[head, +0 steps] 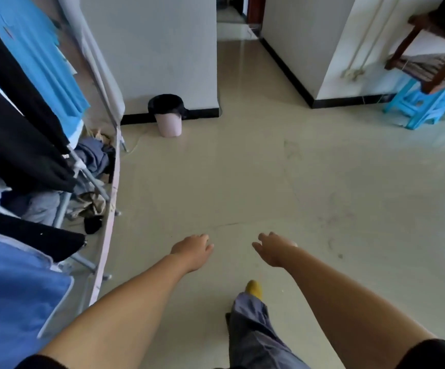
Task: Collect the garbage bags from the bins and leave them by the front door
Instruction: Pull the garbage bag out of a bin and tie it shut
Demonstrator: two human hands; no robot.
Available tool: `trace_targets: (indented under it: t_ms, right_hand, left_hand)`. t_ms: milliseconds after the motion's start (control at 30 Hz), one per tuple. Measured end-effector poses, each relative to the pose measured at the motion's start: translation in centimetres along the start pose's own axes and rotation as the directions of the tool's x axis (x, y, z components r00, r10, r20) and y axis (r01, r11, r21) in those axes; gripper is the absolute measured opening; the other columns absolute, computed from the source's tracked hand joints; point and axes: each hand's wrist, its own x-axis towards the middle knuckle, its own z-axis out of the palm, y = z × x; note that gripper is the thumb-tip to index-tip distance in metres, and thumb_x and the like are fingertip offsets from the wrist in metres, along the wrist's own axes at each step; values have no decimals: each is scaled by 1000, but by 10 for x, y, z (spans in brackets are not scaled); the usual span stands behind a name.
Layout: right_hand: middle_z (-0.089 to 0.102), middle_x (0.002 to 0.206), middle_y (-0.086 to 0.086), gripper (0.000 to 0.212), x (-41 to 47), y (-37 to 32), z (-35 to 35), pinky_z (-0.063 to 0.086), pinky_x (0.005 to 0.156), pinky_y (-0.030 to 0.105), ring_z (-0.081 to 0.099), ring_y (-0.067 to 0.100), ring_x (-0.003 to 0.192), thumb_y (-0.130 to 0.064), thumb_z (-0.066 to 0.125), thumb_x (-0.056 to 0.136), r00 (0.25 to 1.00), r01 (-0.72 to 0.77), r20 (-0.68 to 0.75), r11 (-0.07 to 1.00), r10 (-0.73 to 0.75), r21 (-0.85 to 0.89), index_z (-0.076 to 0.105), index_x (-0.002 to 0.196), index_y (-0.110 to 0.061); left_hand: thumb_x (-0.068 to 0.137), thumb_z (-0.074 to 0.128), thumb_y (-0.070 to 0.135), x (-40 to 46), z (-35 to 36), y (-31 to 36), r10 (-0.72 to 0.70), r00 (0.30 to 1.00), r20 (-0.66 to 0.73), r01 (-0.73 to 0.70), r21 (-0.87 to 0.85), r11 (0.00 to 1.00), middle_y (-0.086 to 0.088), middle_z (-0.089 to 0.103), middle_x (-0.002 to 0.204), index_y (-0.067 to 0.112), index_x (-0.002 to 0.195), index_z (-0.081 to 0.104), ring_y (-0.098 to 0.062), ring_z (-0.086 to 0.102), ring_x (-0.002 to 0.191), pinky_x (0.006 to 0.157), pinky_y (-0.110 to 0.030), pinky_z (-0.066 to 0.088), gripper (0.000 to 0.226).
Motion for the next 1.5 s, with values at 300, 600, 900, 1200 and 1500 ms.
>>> trace_targets:
  t_ms: [300,600,900,1200,1500]
  right_hand:
    - [46,135,16,49,176,37,-157,41,101,45,49,33,122,-44,25,99,996,92,14,991,-91,-102,38,135,-13]
    - [45,138,14,50,342,-2,-253,40,103,45,47,33,124,-44,24,99,986,164,56,977,-157,-138,36,137,-14]
    - [45,137,14,49,508,-82,-378,41,102,45,48,32,123,-43,24,100,986,163,51,982,-159,-94,36,136,-13]
    - [45,137,13,50,688,-137,-470,42,99,44,48,32,122,-45,22,99,968,246,92,960,-235,-136,35,137,-14]
    - [47,134,13,46,898,-179,-549,41,97,44,47,32,121,-41,23,100,929,357,156,923,-335,-146,39,134,-13]
  left_hand:
    - [97,30,39,172,-105,34,-117,993,-23,113,-144,983,-12,55,125,12,120,49,-31,53,112,88,-37,43,39]
    - [98,28,41,331,-188,-19,-172,985,-31,163,-187,969,-8,53,130,18,130,44,-27,52,115,86,-36,42,43]
    - [98,30,40,491,-323,-101,-203,979,-26,198,-129,972,-13,54,126,13,123,47,-30,52,117,92,-38,42,40]
    - [98,28,39,634,-408,-175,-324,946,-16,316,-179,932,-12,54,127,14,124,47,-30,52,117,94,-38,42,41]
    - [98,31,38,820,-466,-223,-458,889,-7,425,-357,832,-13,57,123,12,119,49,-31,53,113,90,-37,42,38]
